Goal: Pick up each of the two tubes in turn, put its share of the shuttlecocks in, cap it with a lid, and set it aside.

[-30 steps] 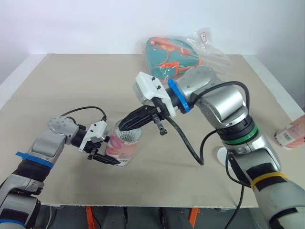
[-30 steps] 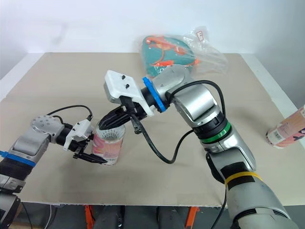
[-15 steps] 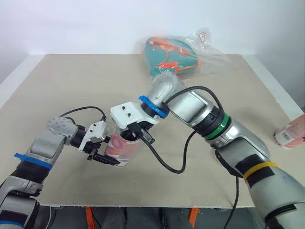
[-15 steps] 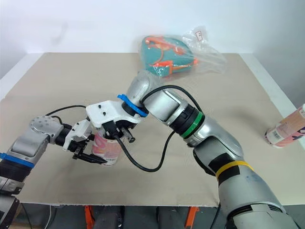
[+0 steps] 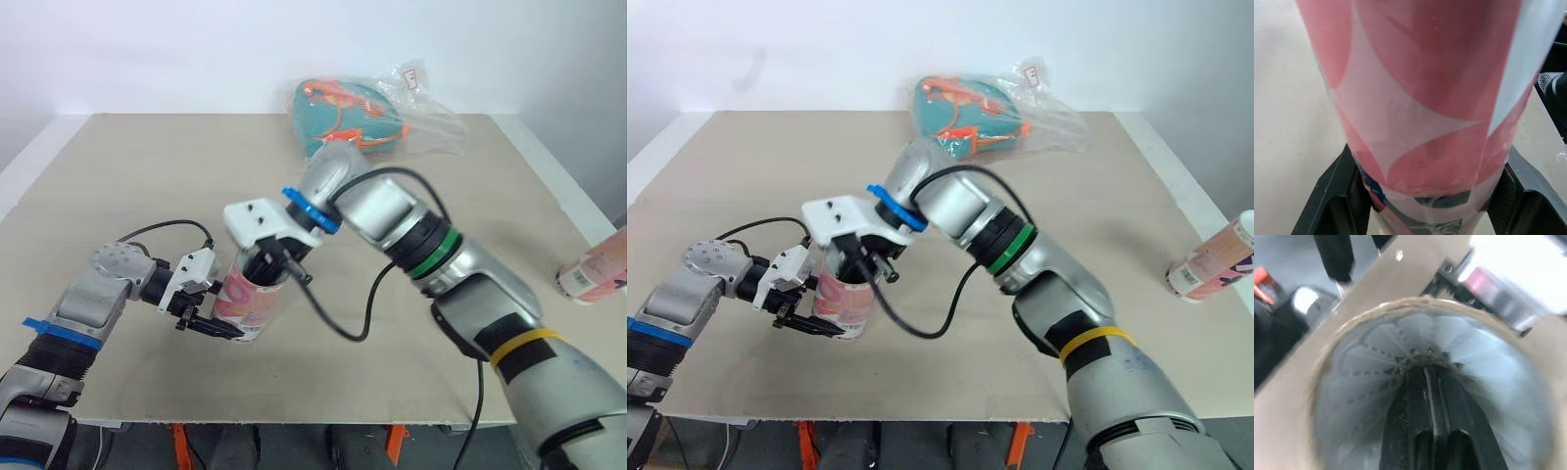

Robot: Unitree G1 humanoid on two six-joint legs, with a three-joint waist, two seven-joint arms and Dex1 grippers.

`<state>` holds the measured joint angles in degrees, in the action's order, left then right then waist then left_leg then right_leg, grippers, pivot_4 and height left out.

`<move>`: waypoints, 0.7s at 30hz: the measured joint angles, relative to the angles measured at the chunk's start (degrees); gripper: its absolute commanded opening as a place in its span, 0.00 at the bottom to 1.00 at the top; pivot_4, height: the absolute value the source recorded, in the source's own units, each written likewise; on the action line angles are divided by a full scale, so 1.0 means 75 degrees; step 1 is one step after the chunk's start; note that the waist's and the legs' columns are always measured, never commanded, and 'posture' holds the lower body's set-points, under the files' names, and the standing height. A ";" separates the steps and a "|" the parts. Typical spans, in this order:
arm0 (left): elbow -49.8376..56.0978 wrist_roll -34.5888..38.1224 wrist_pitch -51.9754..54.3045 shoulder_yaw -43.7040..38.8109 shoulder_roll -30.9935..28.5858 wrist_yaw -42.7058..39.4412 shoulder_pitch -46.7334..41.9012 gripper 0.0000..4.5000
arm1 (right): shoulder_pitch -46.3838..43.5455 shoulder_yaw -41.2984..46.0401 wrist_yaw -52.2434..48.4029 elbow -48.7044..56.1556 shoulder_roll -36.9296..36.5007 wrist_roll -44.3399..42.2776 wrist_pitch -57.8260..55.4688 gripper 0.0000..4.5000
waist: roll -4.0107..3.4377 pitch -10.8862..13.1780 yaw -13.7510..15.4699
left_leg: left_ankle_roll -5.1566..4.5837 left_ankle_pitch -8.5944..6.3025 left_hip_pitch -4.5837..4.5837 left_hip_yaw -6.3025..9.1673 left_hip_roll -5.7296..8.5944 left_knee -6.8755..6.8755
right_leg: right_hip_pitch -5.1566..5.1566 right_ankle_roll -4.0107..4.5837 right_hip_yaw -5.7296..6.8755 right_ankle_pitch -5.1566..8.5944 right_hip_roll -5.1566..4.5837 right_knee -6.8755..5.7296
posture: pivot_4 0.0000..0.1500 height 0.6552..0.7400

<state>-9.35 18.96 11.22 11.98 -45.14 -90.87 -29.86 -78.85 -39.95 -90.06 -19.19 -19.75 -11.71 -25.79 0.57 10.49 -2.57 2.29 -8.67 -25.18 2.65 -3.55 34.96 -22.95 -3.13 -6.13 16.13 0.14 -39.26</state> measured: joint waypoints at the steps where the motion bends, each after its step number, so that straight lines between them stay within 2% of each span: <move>1: 0.0026 0.0012 0.0014 0.0000 0.0010 -0.0003 0.0005 0.59 | -0.0116 0.0006 -0.0006 0.0048 -0.0363 -0.0323 0.0003 0.01 | 0.0000 0.0000 0.0004 | 0.0000 0.0000 -0.0006 -0.0001 0.0009 -0.0001 | -0.0004 0.0004 -0.0001 0.0001 -0.0009 0.0000 | 1.00 1.00; 8: 0.0059 0.0005 -0.0010 -0.0041 0.0005 -0.0009 0.0054 0.59 | -0.0298 0.0124 -0.0012 0.0002 -0.1666 -0.0932 0.0035 0.01 | -0.0002 0.0002 -0.0005 | 0.0000 -0.0001 -0.0004 -0.0005 0.0013 -0.0012 | -0.0012 -0.0003 -0.0005 0.0015 -0.0011 0.0000 | 1.00 1.00; 12: 0.0070 0.0020 -0.0046 -0.0104 0.0119 0.0023 0.0095 0.59 | 0.0134 0.0883 0.0007 0.0149 -0.2057 -0.0988 0.0000 0.01 | -0.0002 0.0004 0.0025 | 0.0000 0.0000 -0.0013 -0.0003 0.0019 -0.0014 | -0.0015 -0.0012 -0.0007 0.0020 -0.0014 0.0000 | 1.00 1.00; 15: 0.0137 0.0161 -0.0197 -0.0248 0.0615 0.0402 0.0206 0.59 | 0.1442 0.2181 0.0228 0.1258 -0.3061 -0.1381 -0.0224 0.01 | 0.0021 0.0017 0.0167 | 0.0000 -0.0001 -0.0045 0.0007 0.0045 -0.0011 | -0.0017 -0.0013 -0.0007 0.0022 -0.0035 0.0010 | 1.00 1.00; 18: 0.0399 0.0691 0.0082 -0.0549 0.1123 0.0743 0.0182 0.59 | 0.2963 0.3241 0.0749 0.2314 -0.4075 -0.1645 -0.0939 0.01 | 0.0033 0.0024 0.0212 | -0.0001 -0.0004 -0.0094 0.0013 0.0072 -0.0007 | -0.0044 -0.0012 0.0001 0.0023 -0.0064 0.0015 | 1.00 1.00; 19: 0.0621 0.0928 0.0189 -0.0686 0.1297 0.0899 0.0092 0.59 | 0.3801 0.3624 0.1045 0.2751 -0.4557 -0.1651 -0.1226 0.16 | 0.0035 0.0025 0.0209 | -0.0004 -0.0007 -0.0114 0.0016 0.0078 -0.0004 | -0.0054 -0.0016 0.0005 0.0026 -0.0070 0.0016 | 1.00 1.00; 21: 0.0810 0.1095 0.0224 -0.0793 0.1374 0.0984 0.0007 0.59 | 0.4561 0.3864 0.1245 0.3107 -0.4971 -0.1643 -0.1457 0.31 | 0.0023 0.0029 0.0167 | -0.0009 -0.0010 -0.0113 0.0011 0.0082 -0.0003 | -0.0056 -0.0016 -0.0001 0.0026 -0.0071 0.0015 | 1.00 1.00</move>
<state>-3.27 27.18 12.91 6.03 -34.83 -83.49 -29.80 -44.64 -10.97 -80.72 4.11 -57.03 -24.03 -36.71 0.74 10.71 -1.32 2.22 -8.75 -26.02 2.74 -2.93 34.94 -23.37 -3.25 -6.14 16.33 -0.40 -39.15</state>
